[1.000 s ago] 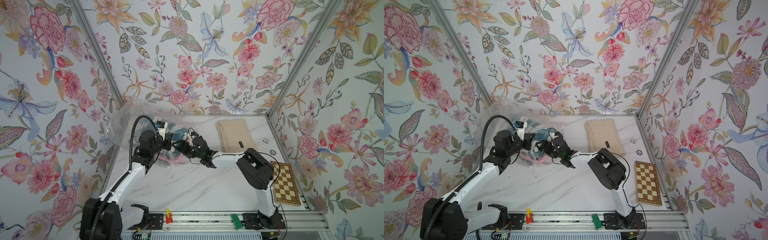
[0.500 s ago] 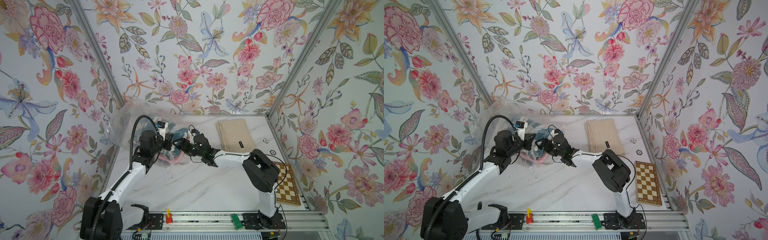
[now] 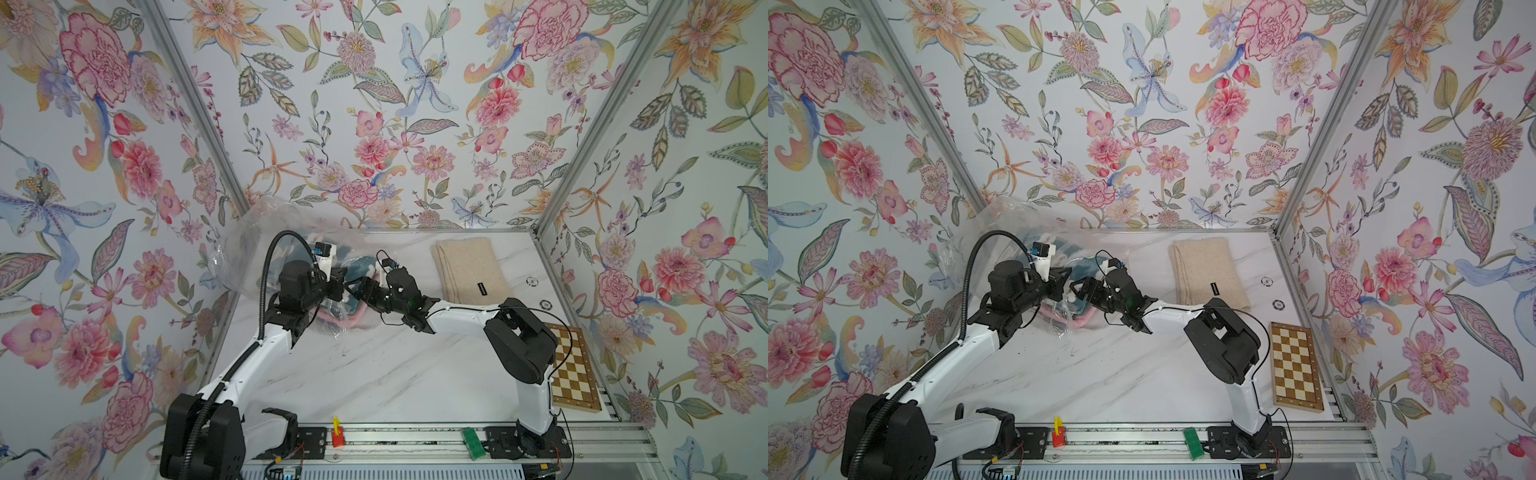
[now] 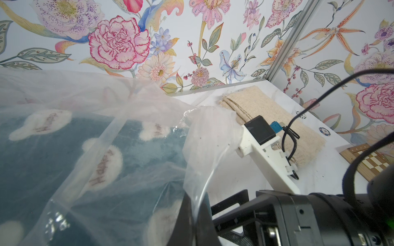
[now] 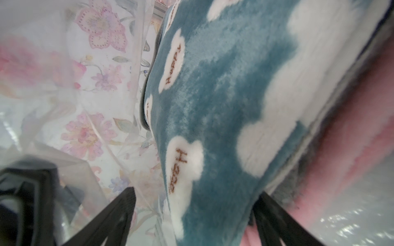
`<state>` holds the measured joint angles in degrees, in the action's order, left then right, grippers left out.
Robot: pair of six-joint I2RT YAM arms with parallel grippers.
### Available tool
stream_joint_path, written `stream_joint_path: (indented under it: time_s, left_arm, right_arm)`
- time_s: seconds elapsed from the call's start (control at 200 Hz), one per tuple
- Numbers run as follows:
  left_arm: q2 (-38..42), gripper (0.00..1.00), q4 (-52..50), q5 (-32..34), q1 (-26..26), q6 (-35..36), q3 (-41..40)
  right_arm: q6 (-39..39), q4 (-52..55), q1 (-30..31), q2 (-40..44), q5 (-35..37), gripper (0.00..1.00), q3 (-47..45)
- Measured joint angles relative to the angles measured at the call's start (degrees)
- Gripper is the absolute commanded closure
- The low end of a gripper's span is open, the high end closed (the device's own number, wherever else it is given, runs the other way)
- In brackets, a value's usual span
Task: Take the blanket out of the vacuum bag
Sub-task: Take out the blanket from the vacuum bag.
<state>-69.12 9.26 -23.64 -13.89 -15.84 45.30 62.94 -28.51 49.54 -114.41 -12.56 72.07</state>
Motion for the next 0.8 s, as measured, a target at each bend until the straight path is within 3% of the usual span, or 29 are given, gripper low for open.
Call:
stream_joint_path:
  time_s: [0.801]
  left_arm:
    - [0.00, 1.00, 0.00, -0.17, 0.00, 0.00, 0.00]
  right_arm:
    - [-1.18, 0.76, 0.28, 0.87, 0.50, 0.12, 0.94]
